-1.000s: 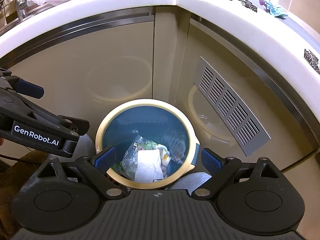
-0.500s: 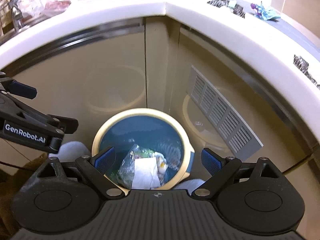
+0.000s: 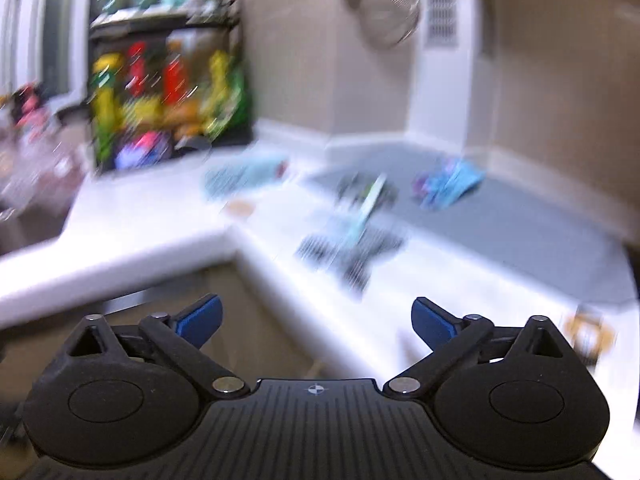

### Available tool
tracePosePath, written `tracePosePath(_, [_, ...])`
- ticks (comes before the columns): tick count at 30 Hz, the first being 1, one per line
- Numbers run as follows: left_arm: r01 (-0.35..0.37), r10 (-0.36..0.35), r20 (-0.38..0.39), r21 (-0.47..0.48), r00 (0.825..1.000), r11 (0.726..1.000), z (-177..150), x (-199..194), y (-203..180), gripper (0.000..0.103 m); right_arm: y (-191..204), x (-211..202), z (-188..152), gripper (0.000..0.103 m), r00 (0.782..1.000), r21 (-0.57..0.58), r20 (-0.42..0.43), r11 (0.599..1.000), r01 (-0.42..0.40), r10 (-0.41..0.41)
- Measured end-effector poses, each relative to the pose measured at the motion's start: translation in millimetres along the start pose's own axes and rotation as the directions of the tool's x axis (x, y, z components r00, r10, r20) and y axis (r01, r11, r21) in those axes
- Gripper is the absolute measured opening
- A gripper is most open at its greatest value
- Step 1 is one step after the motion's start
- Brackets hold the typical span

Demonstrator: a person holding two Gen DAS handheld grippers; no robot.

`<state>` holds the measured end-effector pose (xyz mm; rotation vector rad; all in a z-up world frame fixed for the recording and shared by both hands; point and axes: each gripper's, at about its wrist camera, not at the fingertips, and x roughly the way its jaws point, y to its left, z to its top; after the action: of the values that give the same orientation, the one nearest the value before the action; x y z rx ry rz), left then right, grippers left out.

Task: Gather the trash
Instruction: 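Raise both tools from the bin toward the counter trash, then grasp the teal patterned box with the left gripper while the right grasps the toothbrush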

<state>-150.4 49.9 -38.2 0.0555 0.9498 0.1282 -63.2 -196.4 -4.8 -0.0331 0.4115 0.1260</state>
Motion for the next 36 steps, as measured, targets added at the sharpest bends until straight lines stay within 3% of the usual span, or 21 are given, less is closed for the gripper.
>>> tracePosePath(6, [-0.016, 0.016, -0.003, -0.014, 1.0, 1.0, 7, -1, 6, 0.103, -27, 83, 49, 0.101, 0.997, 0.031, -0.042, 0.997, 0.066, -0.064])
tracePosePath(12, [-0.037, 0.037, 0.005, -0.03, 0.999, 0.999, 23, -3, 13, 0.103, -26, 167, 64, 0.101, 0.981, -0.019, -0.162, 0.994, 0.104, -0.106])
tracePosePath(14, [-0.044, 0.044, 0.017, -0.028, 0.999, 0.999, 32, -4, 13, 0.103, -29, 183, 63, 0.095, 0.975, -0.004, -0.204, 0.996, 0.087, -0.086])
tracePosePath(15, [-0.045, 0.045, 0.023, -0.025, 0.999, 0.999, 37, -4, 13, 0.103, -31, 186, 61, 0.079, 0.974, 0.006, -0.215, 0.997, 0.076, -0.073])
tracePosePath(16, [-0.045, 0.046, 0.034, -0.021, 0.998, 0.999, 43, -4, 13, 0.103, -33, 185, 59, 0.052, 0.976, 0.025, -0.212, 0.998, 0.057, -0.051])
tracePosePath(17, [-0.046, 0.047, 0.045, -0.016, 0.998, 0.999, 51, -3, 13, 0.103, -35, 181, 58, 0.038, 0.98, 0.025, -0.194, 0.999, 0.045, -0.039])
tracePosePath(18, [-0.046, 0.046, 0.057, -0.013, 0.997, 0.999, 58, -2, 12, 0.103, -35, 178, 56, 0.012, 0.981, -0.004, -0.189, 0.999, 0.044, -0.044])
tracePosePath(20, [-0.032, 0.031, 0.091, 0.001, 0.995, 0.999, 78, 2, 9, 0.103, -38, 165, 50, 0.012, 0.984, -0.047, -0.167, 0.997, 0.06, -0.067])
tracePosePath(24, [0.006, -0.01, 0.184, 0.024, 0.983, 1.0, 126, 13, -3, 0.103, -70, 139, 43, 0.012, 0.988, -0.013, -0.134, 0.997, 0.077, -0.078])
tracePosePath(28, [0.011, -0.02, 0.255, 0.037, 0.967, 0.999, 181, 42, -23, 0.103, -106, 133, 34, 0.012, 0.967, -0.008, -0.171, 0.982, 0.191, -0.189])
tracePosePath(36, [0.029, -0.033, 0.188, 0.026, 0.982, 0.999, 270, 134, -35, 0.103, -130, 127, 28, 0.012, 0.963, 0.052, -0.175, 0.975, 0.218, -0.206])
